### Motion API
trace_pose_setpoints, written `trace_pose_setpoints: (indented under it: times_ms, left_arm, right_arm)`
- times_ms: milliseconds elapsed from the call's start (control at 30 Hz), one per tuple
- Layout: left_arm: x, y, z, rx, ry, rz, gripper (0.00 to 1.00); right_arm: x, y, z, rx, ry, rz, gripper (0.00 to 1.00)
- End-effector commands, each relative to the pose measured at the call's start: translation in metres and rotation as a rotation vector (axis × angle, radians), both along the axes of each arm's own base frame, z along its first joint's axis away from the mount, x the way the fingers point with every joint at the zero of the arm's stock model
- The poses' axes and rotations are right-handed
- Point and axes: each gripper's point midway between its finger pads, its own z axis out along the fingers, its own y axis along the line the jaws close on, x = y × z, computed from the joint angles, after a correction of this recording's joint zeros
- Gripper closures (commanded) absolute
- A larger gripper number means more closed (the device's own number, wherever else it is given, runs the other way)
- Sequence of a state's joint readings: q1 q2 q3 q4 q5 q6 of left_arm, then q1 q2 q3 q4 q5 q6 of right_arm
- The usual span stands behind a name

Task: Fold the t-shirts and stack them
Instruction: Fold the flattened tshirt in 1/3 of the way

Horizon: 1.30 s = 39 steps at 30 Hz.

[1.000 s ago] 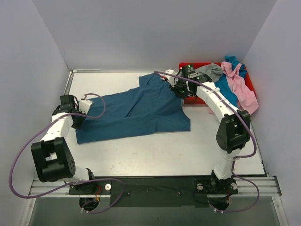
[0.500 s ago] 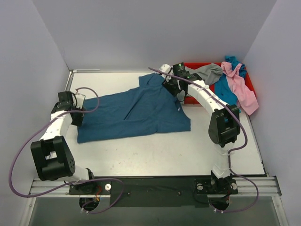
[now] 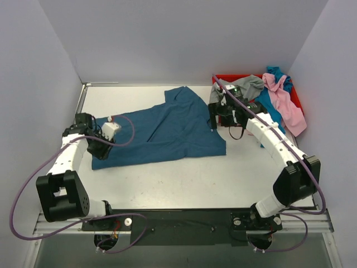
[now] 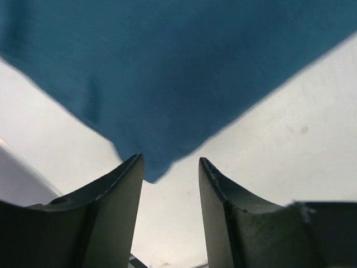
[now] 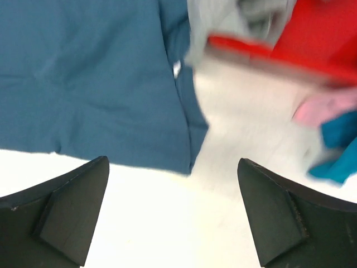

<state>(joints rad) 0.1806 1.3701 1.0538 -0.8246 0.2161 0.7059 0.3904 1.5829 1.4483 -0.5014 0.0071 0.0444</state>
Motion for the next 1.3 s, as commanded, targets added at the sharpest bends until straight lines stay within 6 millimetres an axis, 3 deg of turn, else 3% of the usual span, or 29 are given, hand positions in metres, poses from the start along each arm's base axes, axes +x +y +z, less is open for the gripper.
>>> trace_pose_setpoints:
  times_ms: [0, 67, 233, 367, 400, 500, 533, 567, 633, 767, 867, 900, 933, 1000, 1167, 1267]
  left_arm:
    - [-0.035, -0.002, -0.041, 0.11, 0.132, -0.239, 0.44]
    - [-0.031, 0.006, -0.049, 0.176, 0.125, -0.248, 0.41]
    - [-0.031, 0.013, -0.071, 0.263, 0.126, -0.277, 0.39]
    - [-0.04, 0.014, -0.087, 0.271, 0.133, -0.261, 0.49]
    - [-0.04, 0.019, -0.087, 0.297, 0.131, -0.243, 0.57]
    - [-0.042, 0.022, -0.089, 0.312, 0.131, -0.227, 0.83]
    - [-0.041, 0.026, -0.086, 0.332, 0.124, -0.215, 1.0]
    - [-0.038, 0.027, -0.084, 0.345, 0.112, -0.207, 1.0]
    - [-0.034, 0.035, -0.077, 0.375, 0.099, -0.193, 1.0]
    - [-0.031, 0.042, -0.064, 0.381, 0.09, -0.182, 1.0]
    - [-0.03, 0.038, -0.06, 0.361, 0.092, -0.198, 1.0]
    - [-0.031, 0.037, -0.061, 0.352, 0.09, -0.2, 1.0]
    - [-0.031, 0.035, -0.062, 0.35, 0.09, -0.208, 1.0]
    - [-0.031, 0.034, -0.065, 0.351, 0.085, -0.212, 1.0]
    - [-0.031, 0.027, -0.065, 0.332, 0.082, -0.237, 1.0]
    - [-0.038, 0.019, -0.059, 0.295, 0.109, -0.263, 0.94]
  right_arm:
    - [-0.052, -0.025, -0.076, 0.109, 0.3, -0.263, 0.11]
    - [-0.057, -0.032, -0.098, 0.103, 0.354, -0.305, 0.15]
    - [-0.072, -0.022, -0.142, 0.175, 0.481, -0.324, 0.24]
    - [-0.09, -0.01, -0.166, 0.244, 0.568, -0.327, 0.35]
    - [-0.092, -0.01, -0.169, 0.25, 0.577, -0.332, 0.38]
    - [-0.102, -0.015, -0.183, 0.252, 0.62, -0.353, 0.69]
    - [-0.105, -0.016, -0.184, 0.256, 0.63, -0.356, 0.76]
    - [-0.106, -0.02, -0.184, 0.26, 0.63, -0.373, 0.92]
    - [-0.11, -0.029, -0.18, 0.253, 0.614, -0.406, 1.0]
    - [-0.127, -0.044, -0.172, 0.233, 0.587, -0.433, 1.0]
    - [-0.137, -0.038, -0.164, 0.27, 0.598, -0.388, 0.98]
    - [-0.136, -0.039, -0.162, 0.274, 0.589, -0.392, 0.86]
    - [-0.129, -0.039, -0.156, 0.297, 0.548, -0.409, 0.65]
    - [-0.107, -0.043, -0.147, 0.342, 0.467, -0.466, 0.52]
    - [-0.06, -0.039, -0.15, 0.426, 0.406, -0.565, 0.45]
    - [-0.056, -0.027, -0.175, 0.454, 0.485, -0.568, 0.51]
